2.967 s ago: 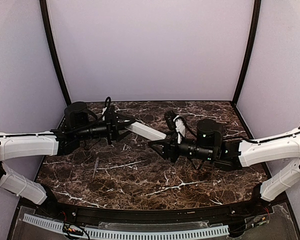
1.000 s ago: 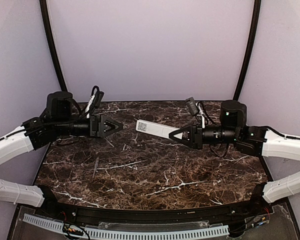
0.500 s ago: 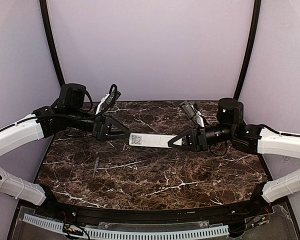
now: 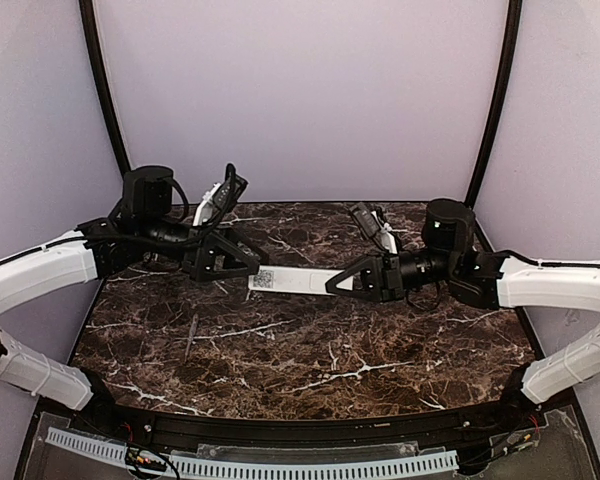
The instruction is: Unload the batteries from the remote control
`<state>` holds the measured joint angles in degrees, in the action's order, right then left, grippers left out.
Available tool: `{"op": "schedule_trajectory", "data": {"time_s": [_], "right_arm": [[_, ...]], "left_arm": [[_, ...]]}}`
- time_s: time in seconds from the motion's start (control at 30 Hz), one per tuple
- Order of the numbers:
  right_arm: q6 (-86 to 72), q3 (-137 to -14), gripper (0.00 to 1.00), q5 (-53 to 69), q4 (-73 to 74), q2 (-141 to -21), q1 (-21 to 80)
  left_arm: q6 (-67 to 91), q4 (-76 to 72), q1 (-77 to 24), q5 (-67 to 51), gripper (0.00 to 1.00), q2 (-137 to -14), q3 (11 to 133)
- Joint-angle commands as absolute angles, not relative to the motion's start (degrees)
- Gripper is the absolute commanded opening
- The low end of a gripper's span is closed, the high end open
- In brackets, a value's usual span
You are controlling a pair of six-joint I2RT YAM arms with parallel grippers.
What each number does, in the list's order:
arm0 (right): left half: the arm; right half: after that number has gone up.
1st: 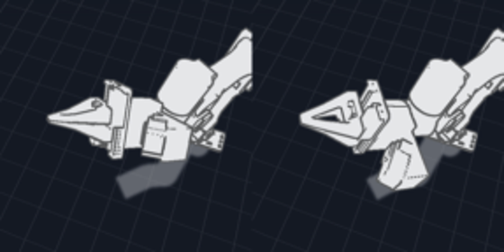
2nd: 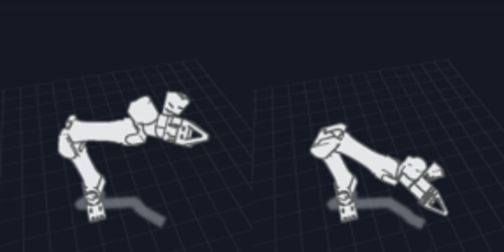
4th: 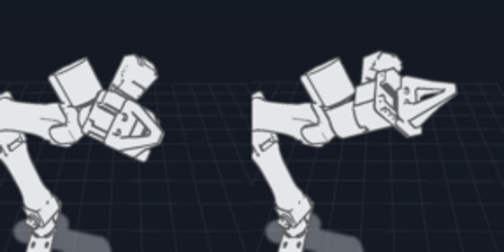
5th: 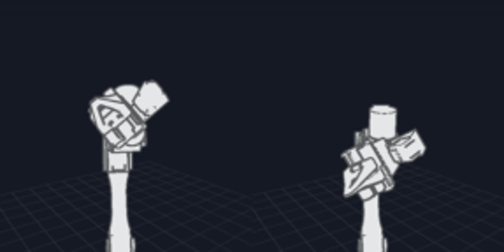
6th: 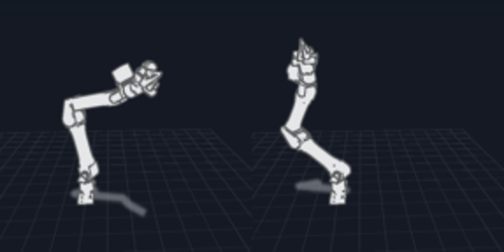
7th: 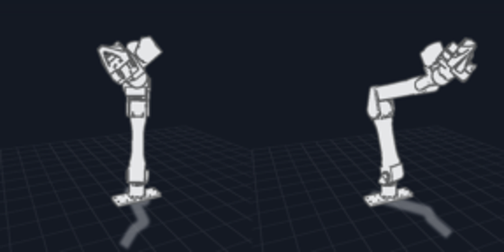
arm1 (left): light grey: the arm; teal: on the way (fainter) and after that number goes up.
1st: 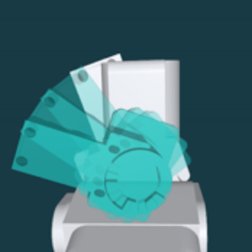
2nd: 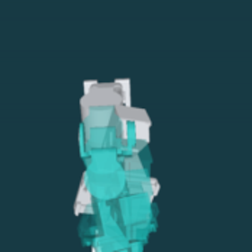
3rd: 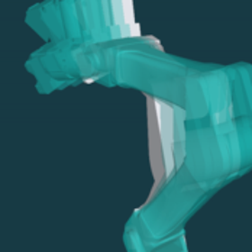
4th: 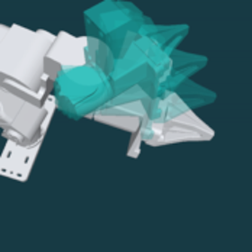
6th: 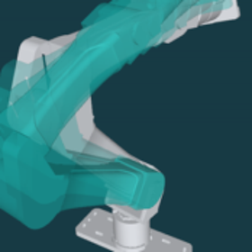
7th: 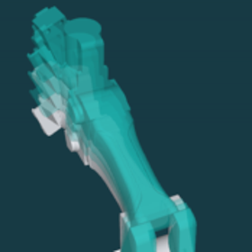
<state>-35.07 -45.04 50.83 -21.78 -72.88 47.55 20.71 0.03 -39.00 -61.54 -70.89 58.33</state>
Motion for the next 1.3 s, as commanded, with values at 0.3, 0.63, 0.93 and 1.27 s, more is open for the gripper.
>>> {"op": "schedule_trajectory", "data": {"time_s": [0.3, 0.63, 0.93, 1.27], "right_arm": [[-37.74, -48.16, 0.00, 49.14, -28.55, -75.24, 47.11], [-38.41, -48.74, 0.00, 46.53, -29.18, -75.66, 47.11], [-40.12, -49.12, 0.00, 44.78, -30.27, -76.62, 47.11], [-41.40, -50.31, 0.00, 45.39, -32.10, -79.62, 47.20]], "left_arm": [[31.61, -14.09, -36.82, -64.87, 0.78, -75.68, 54.58], [32.17, -14.04, -35.50, -65.40, 0.74, -76.19, 54.46], [37.14, -20.11, -35.51, -67.27, 0.70, -77.76, 53.94], [35.81, -18.49, -35.54, -66.08, 0.62, -77.79, 53.50]]}}
